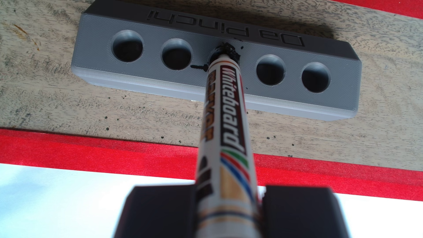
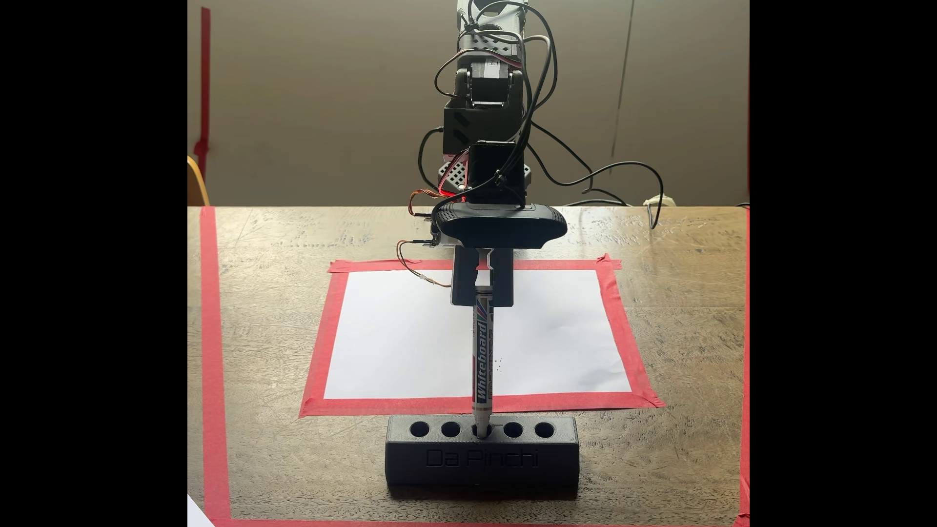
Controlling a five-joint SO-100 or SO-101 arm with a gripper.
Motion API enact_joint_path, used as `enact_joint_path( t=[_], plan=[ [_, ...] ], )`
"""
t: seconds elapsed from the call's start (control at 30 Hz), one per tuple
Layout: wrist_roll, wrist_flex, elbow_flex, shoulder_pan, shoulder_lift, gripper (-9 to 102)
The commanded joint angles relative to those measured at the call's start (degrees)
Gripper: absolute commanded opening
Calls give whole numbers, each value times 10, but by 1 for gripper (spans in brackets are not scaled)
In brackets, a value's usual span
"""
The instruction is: Pick up a pen
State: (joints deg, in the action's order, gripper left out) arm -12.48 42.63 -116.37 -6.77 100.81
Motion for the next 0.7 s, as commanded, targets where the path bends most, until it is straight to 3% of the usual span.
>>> enact_joint_path(
  t=[0.0, 0.67],
  plan=[
    [4, -6, 11, -6, 62, -1],
    [3, 95, 18, -26, 164, -1]
  ],
)
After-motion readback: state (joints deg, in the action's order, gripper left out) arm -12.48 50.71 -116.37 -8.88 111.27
